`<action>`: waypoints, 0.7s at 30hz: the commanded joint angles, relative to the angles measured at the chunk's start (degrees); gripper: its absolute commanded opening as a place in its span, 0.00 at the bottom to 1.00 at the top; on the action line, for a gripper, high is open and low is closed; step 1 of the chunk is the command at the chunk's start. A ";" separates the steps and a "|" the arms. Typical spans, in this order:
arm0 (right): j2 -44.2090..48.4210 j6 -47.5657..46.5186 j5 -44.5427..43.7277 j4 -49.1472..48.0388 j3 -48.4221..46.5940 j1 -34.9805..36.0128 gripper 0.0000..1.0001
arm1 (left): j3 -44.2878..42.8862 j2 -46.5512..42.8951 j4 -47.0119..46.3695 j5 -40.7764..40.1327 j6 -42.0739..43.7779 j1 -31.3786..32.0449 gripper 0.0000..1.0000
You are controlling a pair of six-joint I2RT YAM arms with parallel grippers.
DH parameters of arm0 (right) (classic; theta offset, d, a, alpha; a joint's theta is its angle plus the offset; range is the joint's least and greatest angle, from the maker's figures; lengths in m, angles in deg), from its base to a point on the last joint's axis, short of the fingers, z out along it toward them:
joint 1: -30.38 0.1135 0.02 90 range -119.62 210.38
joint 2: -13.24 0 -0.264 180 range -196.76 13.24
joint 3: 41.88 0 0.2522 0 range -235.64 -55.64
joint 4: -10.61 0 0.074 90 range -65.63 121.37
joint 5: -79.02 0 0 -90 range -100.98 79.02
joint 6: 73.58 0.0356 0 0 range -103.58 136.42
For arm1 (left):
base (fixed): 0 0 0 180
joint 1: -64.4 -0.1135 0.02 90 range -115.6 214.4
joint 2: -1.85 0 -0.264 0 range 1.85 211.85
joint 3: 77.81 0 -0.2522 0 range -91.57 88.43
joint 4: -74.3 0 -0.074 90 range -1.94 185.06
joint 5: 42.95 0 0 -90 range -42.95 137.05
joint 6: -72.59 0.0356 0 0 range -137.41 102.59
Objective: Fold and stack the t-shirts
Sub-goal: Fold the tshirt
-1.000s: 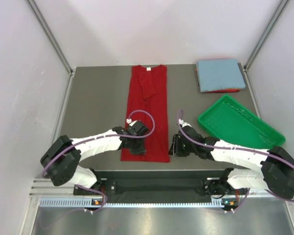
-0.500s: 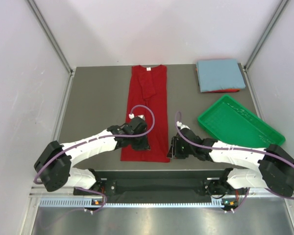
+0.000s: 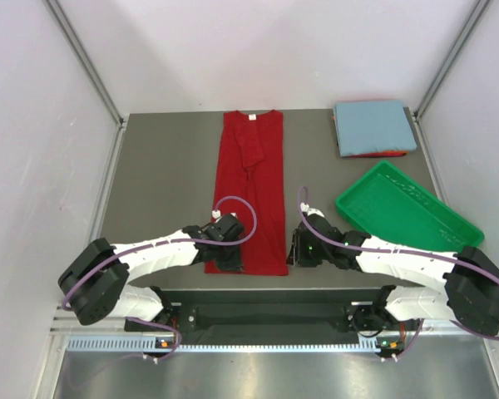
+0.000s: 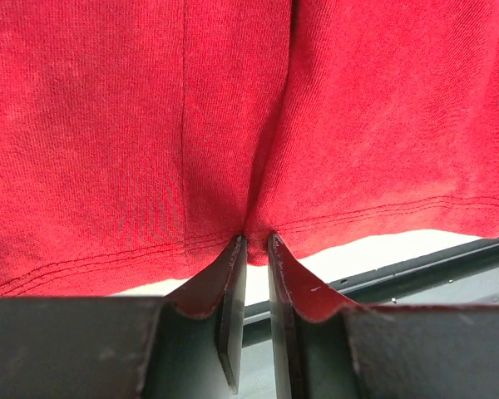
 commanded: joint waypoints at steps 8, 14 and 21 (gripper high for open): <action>-5.16 1.19 2.01 -8.01 2.40 1.30 0.14 | 1.47 0.62 -0.79 -3.82 -0.09 0.27 0.21; -8.24 1.28 2.19 -7.49 2.24 3.06 0.21 | 0.42 0.09 3.08 -6.64 -0.53 0.80 0.22; -3.76 1.10 -1.94 0.51 -1.45 3.06 0.27 | -6.52 -4.65 8.00 -6.81 0.52 0.80 0.31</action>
